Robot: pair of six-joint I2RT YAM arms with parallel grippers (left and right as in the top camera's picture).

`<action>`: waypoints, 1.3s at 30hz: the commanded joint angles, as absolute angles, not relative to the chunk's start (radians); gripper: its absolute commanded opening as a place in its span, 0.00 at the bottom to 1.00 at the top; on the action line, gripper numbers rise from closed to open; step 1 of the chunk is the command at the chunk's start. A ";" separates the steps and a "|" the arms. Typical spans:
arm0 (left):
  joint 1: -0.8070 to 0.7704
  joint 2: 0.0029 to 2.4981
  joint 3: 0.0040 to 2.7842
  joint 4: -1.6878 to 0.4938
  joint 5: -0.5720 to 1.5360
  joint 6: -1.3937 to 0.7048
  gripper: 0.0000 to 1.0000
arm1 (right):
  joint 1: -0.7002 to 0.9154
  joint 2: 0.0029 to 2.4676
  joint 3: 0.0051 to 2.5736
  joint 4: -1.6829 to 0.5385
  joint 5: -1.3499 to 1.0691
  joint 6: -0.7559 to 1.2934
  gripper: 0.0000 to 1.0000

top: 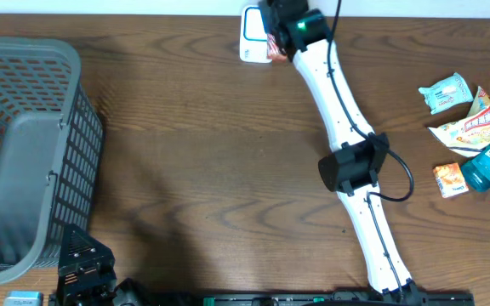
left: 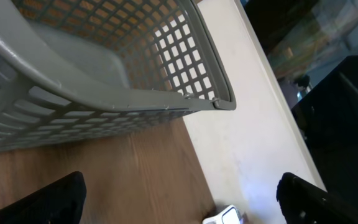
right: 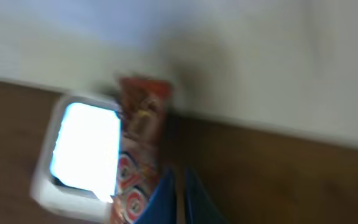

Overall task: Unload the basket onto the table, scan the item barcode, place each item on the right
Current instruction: 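Hold the candy bar barcode against the scanner window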

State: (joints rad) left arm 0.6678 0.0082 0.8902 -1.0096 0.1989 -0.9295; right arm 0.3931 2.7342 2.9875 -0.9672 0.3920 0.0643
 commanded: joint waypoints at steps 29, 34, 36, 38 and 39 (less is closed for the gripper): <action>0.648 0.003 0.902 -1.010 0.197 -0.989 0.98 | 0.311 2.721 2.521 -0.936 -0.049 0.159 0.99; 0.648 0.003 0.902 -1.014 0.197 -0.989 0.98 | 0.347 2.721 2.489 -0.888 0.127 0.276 0.99; 0.648 0.003 0.901 -1.014 0.197 -0.989 0.98 | 0.353 2.721 2.489 -0.884 0.128 0.302 0.99; 0.648 0.003 0.900 -1.017 0.197 -0.989 0.98 | 0.362 2.721 2.489 -0.868 0.128 0.314 0.99; 0.648 0.003 0.900 -1.017 0.197 -0.989 0.98 | 0.366 2.721 2.489 -0.860 0.128 0.314 0.99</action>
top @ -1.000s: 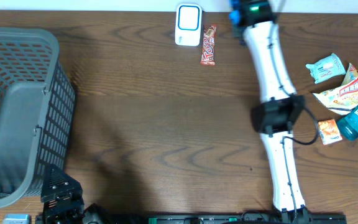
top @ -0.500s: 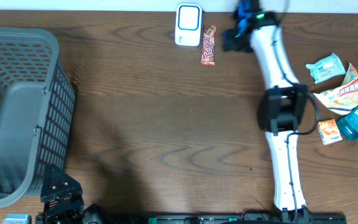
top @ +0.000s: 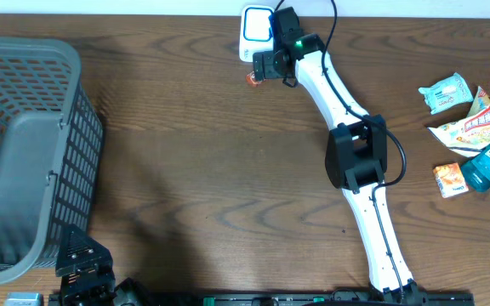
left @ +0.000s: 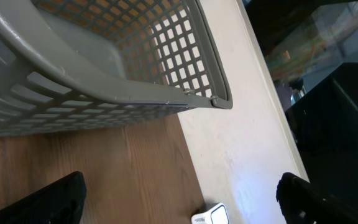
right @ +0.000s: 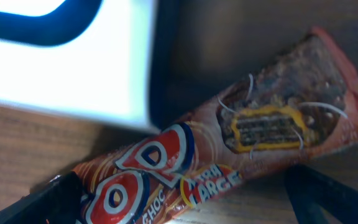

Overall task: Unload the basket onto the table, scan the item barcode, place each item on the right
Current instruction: 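Hold the candy bar barcode against the scanner window, then carry the candy bar to the right table edge and release it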

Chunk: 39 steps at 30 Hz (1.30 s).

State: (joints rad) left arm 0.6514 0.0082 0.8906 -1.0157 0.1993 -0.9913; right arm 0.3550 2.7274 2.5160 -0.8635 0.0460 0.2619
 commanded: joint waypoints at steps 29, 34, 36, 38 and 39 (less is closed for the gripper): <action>0.614 0.003 0.902 -1.016 0.197 -0.989 0.98 | 0.149 2.657 2.466 -1.499 0.694 0.636 0.01; 0.611 0.003 0.902 -1.016 0.197 -0.989 0.98 | -0.015 2.654 2.466 -1.538 0.773 0.545 0.01; 0.611 0.003 0.902 -1.016 0.197 -0.990 0.98 | -0.062 2.653 2.467 -1.528 0.772 0.496 0.01; 0.611 0.003 0.902 -1.016 0.197 -0.989 0.98 | -0.097 2.642 2.467 -1.521 0.752 0.452 0.01; 0.611 0.003 0.902 -1.016 0.197 -0.989 0.98 | -0.110 2.631 2.467 -1.519 0.724 0.429 0.01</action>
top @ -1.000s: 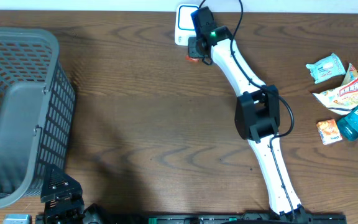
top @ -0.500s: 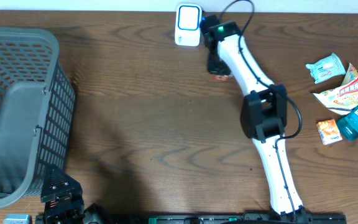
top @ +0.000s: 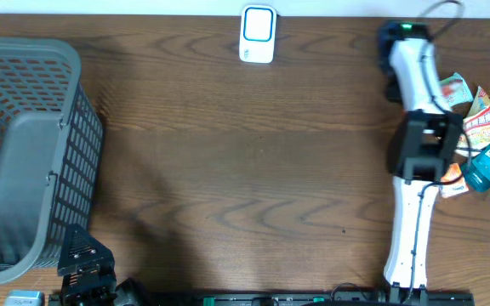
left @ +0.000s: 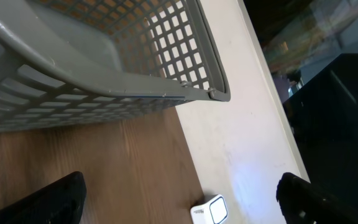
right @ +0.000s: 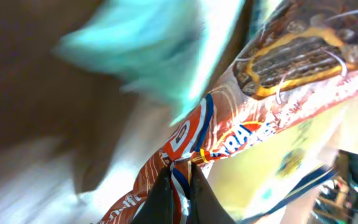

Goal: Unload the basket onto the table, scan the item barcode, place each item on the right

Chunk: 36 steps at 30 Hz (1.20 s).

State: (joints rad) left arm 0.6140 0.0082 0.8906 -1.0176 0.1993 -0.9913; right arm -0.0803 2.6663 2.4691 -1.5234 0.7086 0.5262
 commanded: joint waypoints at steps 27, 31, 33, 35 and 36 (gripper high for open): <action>0.273 0.003 0.920 -1.006 0.201 -0.989 0.98 | -0.122 1.763 2.467 -1.587 0.247 0.402 0.99; 0.217 0.003 0.921 -1.005 0.200 -0.990 0.97 | -0.102 1.625 2.467 -1.635 0.199 0.372 0.99; 0.195 0.003 0.921 -1.006 0.200 -0.997 0.98 | -0.097 1.555 2.467 -1.660 0.199 0.373 0.99; 0.175 0.003 0.921 -1.016 0.200 -0.997 0.98 | -0.097 1.474 2.467 -1.685 0.199 0.372 0.99; 0.170 0.003 0.921 -1.021 0.200 -0.997 0.98 | -0.097 1.440 2.467 -1.695 0.199 0.373 0.99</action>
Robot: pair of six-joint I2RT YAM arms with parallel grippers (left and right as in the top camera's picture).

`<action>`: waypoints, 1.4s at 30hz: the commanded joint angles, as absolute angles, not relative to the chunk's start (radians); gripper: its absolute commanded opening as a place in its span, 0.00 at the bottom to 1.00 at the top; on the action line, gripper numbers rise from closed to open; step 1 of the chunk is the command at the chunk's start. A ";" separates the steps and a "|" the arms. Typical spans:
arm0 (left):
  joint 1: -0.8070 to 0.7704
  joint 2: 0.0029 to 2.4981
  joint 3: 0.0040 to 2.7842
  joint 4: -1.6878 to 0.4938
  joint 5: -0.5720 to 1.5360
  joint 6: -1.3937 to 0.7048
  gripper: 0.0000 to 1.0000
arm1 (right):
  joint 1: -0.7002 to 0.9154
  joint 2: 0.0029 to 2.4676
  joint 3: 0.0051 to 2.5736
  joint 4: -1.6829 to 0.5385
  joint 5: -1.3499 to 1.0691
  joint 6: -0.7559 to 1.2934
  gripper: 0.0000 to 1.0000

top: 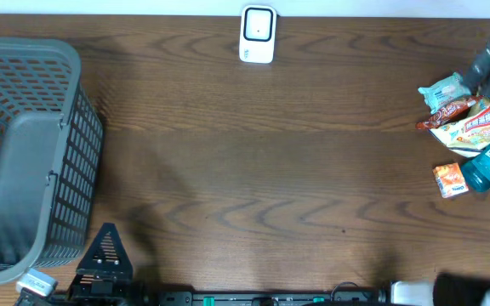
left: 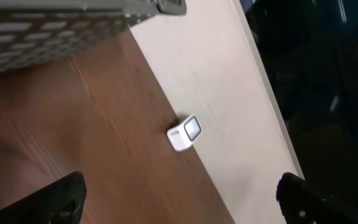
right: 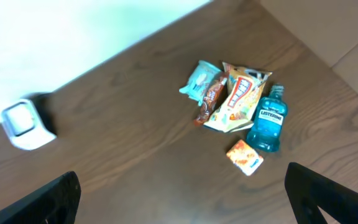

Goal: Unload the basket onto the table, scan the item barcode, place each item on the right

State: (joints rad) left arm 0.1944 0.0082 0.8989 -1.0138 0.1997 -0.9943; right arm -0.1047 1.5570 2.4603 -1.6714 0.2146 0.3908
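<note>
The white barcode scanner (top: 257, 34) stands at the table's far edge and shows too in both wrist views, scanner (right: 27, 124) and scanner (left: 185, 132). The brown-red chocolate bar (top: 446, 113) lies in the pile at the right, between a teal pack (top: 443, 92) and a snack bag (top: 476, 127); the bar (right: 209, 99) is free of any finger. My right gripper (right: 182, 205) is open, high above the table and empty. My left gripper (left: 179, 202) is open and empty near the front left.
A grey mesh basket (top: 24, 153) fills the left side. A blue mouthwash bottle and a small orange box (top: 449, 180) lie beside the pile. A dark blurred shape sits at the right edge.
My right gripper was shut on the chocolate bar over the right-hand pile; now the bar lies in the pile and the gripper is open and far above it. The left wrist view has swung towards the scanner.
My right gripper held the chocolate bar against the scanner at the back. Then the bar was just in front of the scanner. Then it was held at the pile on the right, and now it rests there, let go.
</note>
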 commanded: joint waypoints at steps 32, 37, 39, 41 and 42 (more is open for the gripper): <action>0.167 0.003 0.920 -1.465 0.160 -1.000 0.98 | -0.097 0.606 1.696 -1.642 0.304 0.389 0.99; 0.167 0.003 0.920 -1.465 0.160 -1.000 0.98 | -0.097 0.547 1.628 -1.611 0.305 0.388 0.99; 0.167 0.003 0.920 -1.465 0.160 -1.000 0.98 | -0.097 0.519 1.638 -1.594 0.304 0.387 0.99; 0.167 0.003 0.920 -1.465 0.160 -1.000 0.98 | -0.097 0.476 1.652 -1.584 0.304 0.387 0.99; 0.167 0.003 0.920 -1.465 0.160 -1.000 0.98 | -0.097 0.455 1.657 -1.584 0.304 0.387 0.99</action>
State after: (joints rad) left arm 0.1719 0.0082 0.9058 -1.4631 0.1757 -0.9955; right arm -0.1032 0.5282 1.6314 -1.5879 0.2867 0.3824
